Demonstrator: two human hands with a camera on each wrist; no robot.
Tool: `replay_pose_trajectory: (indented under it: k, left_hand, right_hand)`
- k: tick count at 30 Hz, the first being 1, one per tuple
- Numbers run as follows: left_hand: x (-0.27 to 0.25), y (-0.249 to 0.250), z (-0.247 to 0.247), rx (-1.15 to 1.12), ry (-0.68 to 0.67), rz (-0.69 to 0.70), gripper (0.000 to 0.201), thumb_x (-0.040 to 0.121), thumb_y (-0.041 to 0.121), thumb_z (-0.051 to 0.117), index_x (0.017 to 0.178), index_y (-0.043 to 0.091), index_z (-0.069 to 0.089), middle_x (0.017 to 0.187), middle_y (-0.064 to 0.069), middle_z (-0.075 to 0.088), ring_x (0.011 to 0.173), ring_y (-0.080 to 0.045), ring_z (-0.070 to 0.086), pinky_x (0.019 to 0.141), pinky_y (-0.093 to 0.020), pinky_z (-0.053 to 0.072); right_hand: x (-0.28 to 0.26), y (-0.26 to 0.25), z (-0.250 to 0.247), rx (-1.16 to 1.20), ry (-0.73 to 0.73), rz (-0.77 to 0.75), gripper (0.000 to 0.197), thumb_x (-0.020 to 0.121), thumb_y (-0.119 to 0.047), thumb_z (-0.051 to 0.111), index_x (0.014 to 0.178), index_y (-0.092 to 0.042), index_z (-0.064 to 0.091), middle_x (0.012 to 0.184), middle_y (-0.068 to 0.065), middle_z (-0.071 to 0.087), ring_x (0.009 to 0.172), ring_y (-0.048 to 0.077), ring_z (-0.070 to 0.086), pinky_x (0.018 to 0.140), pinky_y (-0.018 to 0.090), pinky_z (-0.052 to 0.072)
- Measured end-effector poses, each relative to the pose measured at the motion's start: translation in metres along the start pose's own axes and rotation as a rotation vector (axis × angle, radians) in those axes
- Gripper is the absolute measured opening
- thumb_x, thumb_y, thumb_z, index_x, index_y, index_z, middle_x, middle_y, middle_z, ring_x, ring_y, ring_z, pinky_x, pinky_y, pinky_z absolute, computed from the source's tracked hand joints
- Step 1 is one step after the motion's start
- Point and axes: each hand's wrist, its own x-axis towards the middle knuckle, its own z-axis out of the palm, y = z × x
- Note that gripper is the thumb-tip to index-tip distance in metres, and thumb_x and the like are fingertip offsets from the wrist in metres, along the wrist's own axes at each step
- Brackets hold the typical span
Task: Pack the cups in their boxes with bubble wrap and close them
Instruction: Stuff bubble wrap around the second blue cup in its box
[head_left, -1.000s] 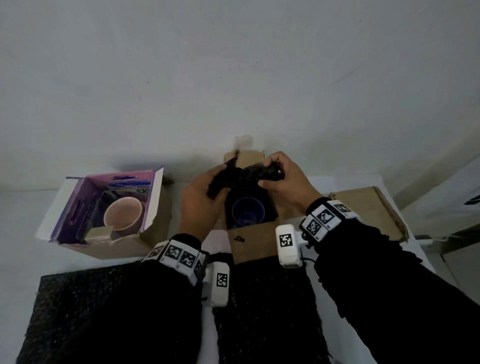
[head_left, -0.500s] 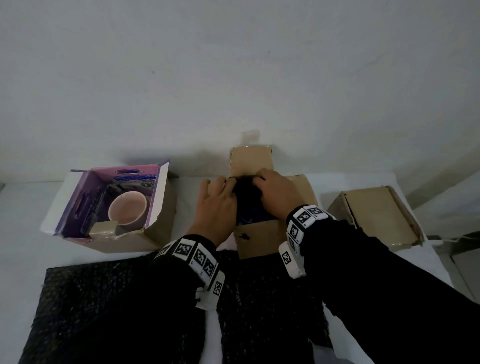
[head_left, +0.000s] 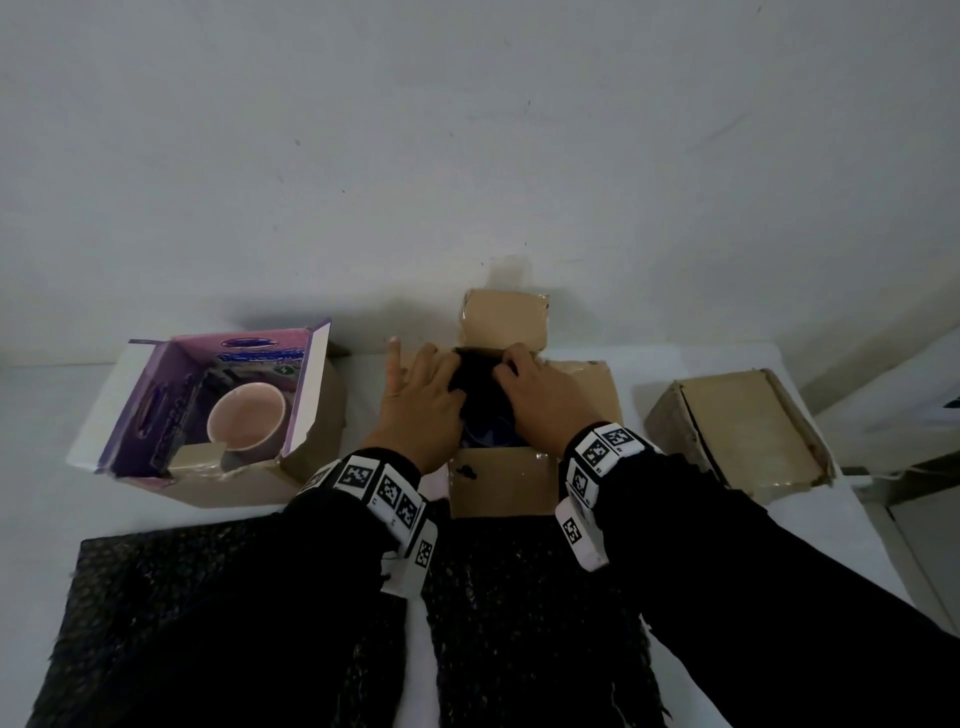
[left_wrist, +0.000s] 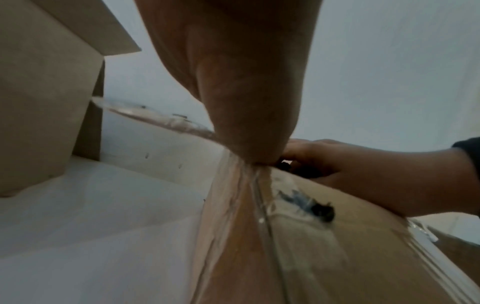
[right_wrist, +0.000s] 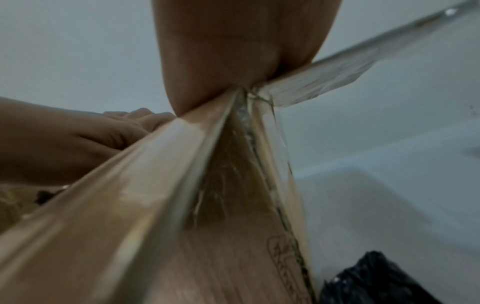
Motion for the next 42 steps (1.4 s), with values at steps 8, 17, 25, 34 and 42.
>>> replay_pose_trajectory:
  k: [8,17,25,34,42]
  left_hand:
    - [0.006,0.001,0.004,0.019,0.023,0.026,0.046,0.093,0.029,0.030,0.134,0.021,0.050,0.135,-0.004,0.048,0.137,-0.031,0.025,0.108,-0.066,-0.017]
    - [0.017,-0.007,0.010,0.036,0.031,0.099,0.045,0.086,0.034,0.038,0.125,0.018,0.055,0.121,-0.004,0.061,0.136,-0.032,0.031,0.109,-0.068,-0.014]
    - [0.019,-0.011,0.018,0.004,0.054,0.131,0.037,0.089,0.037,0.043,0.111,0.022,0.068,0.112,0.004,0.061,0.137,-0.027,0.027,0.107,-0.065,-0.021]
    - [-0.023,-0.012,0.043,-0.401,0.447,0.179,0.046,0.094,0.054,0.046,0.094,0.017,0.071,0.109,0.002,0.068,0.121,-0.026,0.052,0.108,-0.043,0.033]
    - [-0.037,0.002,0.063,-0.518,0.469,0.194,0.029,0.089,0.041,0.063,0.090,0.013,0.069,0.102,-0.003,0.068,0.120,-0.032,0.052,0.103,-0.042,0.042]
  right_hand:
    - [0.008,0.003,0.006,-0.043,-0.037,-0.032,0.032,0.095,-0.021,0.044,0.126,-0.012,0.046,0.115,0.012,0.061,0.109,0.029,0.049,0.096,0.036,0.035]
    - [0.007,0.002,0.005,-0.009,-0.006,-0.047,0.034,0.087,-0.017,0.055,0.120,-0.011,0.048,0.114,0.012,0.059,0.104,0.029,0.051,0.088,0.035,0.036]
    - [0.014,0.000,0.002,-0.079,-0.034,-0.058,0.051,0.094,-0.020,0.046,0.144,-0.022,0.035,0.096,0.008,0.066,0.090,0.029,0.059,0.078,0.034,0.038]
    - [0.025,-0.007,0.014,-0.204,-0.111,-0.021,0.041,0.096,-0.039,0.041,0.135,-0.025,0.043,0.122,0.008,0.059,0.106,0.027,0.058,0.100,0.041,0.032]
    - [0.008,0.000,-0.005,-0.036,-0.050,-0.040,0.037,0.083,-0.021,0.063,0.118,-0.014,0.053,0.107,0.008,0.065,0.097,0.027,0.059,0.086,0.033,0.040]
